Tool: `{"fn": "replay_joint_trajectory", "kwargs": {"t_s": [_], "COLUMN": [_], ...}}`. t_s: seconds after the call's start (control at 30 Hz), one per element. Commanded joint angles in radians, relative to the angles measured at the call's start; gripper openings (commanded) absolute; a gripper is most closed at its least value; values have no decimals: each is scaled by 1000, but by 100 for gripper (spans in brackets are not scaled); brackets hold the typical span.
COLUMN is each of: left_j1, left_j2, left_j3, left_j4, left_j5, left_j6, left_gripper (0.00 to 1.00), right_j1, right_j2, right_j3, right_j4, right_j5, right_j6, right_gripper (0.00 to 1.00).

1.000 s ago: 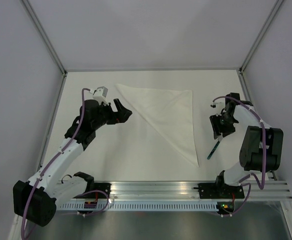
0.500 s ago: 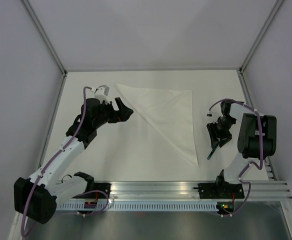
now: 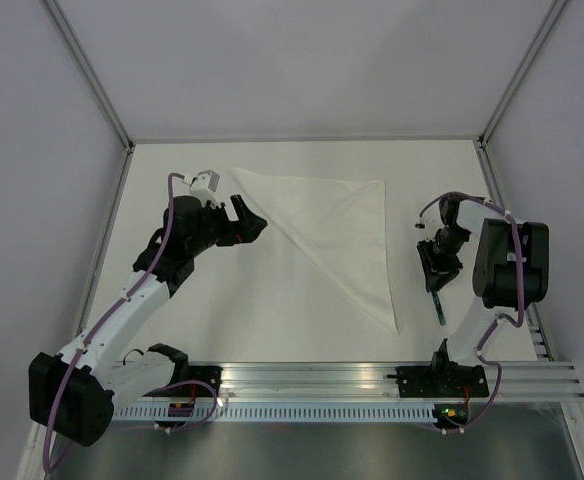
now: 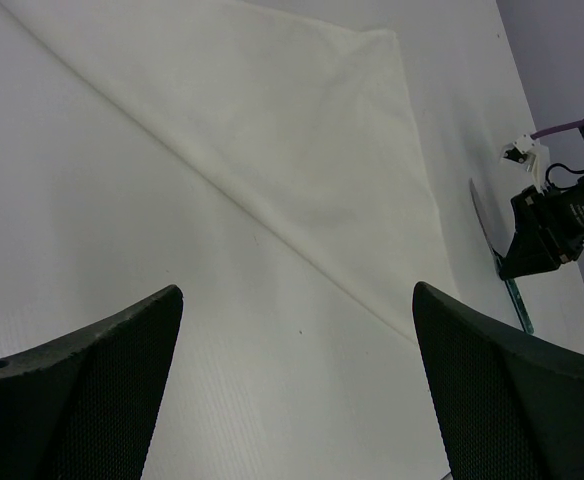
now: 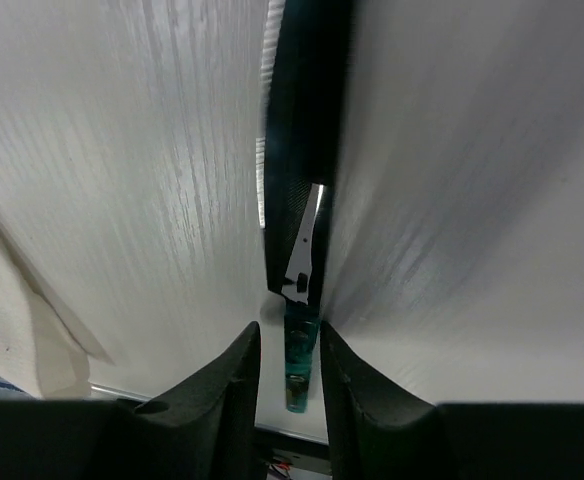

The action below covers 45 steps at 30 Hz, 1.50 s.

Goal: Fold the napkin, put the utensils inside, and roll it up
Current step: Grab a utensil with the right arm

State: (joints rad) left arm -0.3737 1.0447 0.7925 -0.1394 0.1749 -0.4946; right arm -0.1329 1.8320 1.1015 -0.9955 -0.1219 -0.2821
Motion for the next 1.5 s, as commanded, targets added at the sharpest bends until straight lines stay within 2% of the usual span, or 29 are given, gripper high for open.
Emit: {"fn": "replay_joint_trajectory", "kwargs": {"t_s": [0.0, 0.23, 0.37, 0.57, 0.67, 0.97, 1.33, 1.4, 1.47], "left_j1": [-5, -5, -5, -5, -5, -5, -7, -7, -7], "left_j2": [1, 0, 3, 14, 17, 17, 8, 9, 12], "left_j3": [45, 45, 47, 50, 53, 57, 56, 56, 59], "left_j4": [38, 35, 32, 32, 31, 23, 9, 12, 12], "left_j5": [-6, -11, -17, -14, -14, -15, -18, -18, -18], "left_j6": [30, 27, 24, 14, 13, 7, -7, -15, -18], "left_gripper": [100, 100, 100, 100, 100, 100, 100, 100, 100], "right_j1": [27, 61, 75, 85, 92, 92, 92, 93, 93], "right_j2": [64, 108, 125, 93, 37, -63, -53, -48, -37], "right_j3": [23, 67, 96, 106, 54, -45, -88, -101, -107], "right_j4": [92, 165, 236, 276, 271, 218, 228, 238, 248], "right_j5": [116, 116, 157, 192, 196, 196, 151, 151, 146], "right_j6": [73, 101, 81, 51, 32, -12, -38, -40, -42], "right_gripper": [36, 26, 25, 33, 38, 39, 39, 33, 18]}}
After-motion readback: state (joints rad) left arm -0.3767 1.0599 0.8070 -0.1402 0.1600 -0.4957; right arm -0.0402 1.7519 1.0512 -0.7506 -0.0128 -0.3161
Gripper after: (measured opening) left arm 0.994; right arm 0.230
